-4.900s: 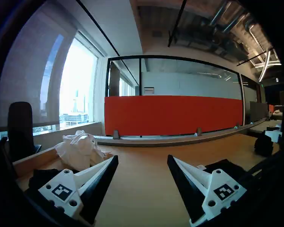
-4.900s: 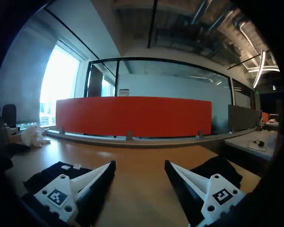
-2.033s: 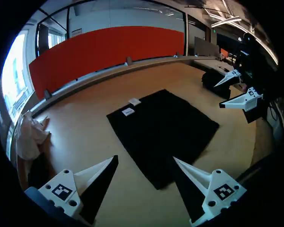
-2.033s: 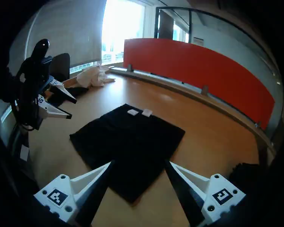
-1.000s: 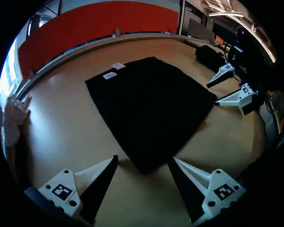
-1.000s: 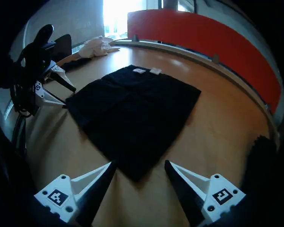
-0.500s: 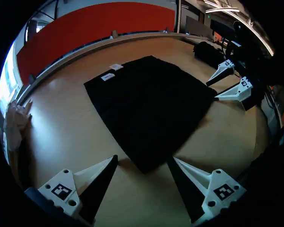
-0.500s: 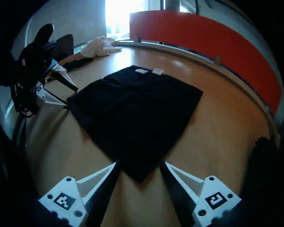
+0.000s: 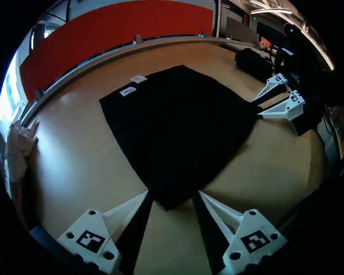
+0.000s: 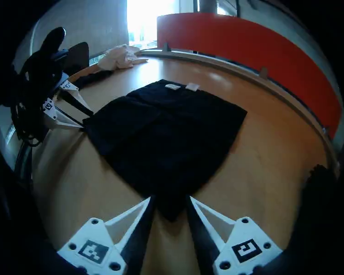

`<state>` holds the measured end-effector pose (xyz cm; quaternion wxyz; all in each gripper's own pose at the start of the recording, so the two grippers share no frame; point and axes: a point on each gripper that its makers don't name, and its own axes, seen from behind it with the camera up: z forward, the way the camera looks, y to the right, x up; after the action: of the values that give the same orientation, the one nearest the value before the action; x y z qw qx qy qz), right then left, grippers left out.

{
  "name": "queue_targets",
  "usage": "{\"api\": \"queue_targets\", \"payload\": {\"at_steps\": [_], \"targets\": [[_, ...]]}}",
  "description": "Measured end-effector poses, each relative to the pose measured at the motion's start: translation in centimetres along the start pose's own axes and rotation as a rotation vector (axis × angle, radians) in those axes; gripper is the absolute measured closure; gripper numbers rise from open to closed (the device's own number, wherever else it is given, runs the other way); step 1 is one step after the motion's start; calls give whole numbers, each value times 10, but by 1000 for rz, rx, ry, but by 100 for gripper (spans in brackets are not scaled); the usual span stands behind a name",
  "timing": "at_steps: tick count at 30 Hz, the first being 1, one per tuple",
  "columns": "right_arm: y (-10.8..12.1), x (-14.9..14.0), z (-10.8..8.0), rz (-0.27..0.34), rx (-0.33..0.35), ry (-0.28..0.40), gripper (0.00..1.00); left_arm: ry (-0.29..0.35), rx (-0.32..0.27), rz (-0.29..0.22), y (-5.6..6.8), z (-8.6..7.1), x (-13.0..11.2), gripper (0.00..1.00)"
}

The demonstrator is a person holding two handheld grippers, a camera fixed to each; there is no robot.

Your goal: Fold towel

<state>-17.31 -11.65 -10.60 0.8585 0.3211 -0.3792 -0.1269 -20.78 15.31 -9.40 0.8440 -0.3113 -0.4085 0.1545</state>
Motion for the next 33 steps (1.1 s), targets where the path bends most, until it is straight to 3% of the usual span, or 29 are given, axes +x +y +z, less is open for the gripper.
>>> {"api": "queue_targets", "payload": {"at_steps": [2, 4, 10, 22, 33], "targets": [[1, 0, 0, 9, -3, 0, 69, -2, 3, -3, 1, 0, 0, 51], [1, 0, 0, 17, -2, -1, 74, -5, 7, -4, 1, 0, 1, 64], [-3, 1, -1, 48, 11, -8, 78, -16, 13, 1, 4, 1, 2, 83], [-12, 8, -6, 48, 25, 2, 78, -15, 23, -62, -2, -7, 8, 88], [-13, 42, -28, 39, 15, 57, 78, 32, 49, -106, -11, -39, 34, 88]]}}
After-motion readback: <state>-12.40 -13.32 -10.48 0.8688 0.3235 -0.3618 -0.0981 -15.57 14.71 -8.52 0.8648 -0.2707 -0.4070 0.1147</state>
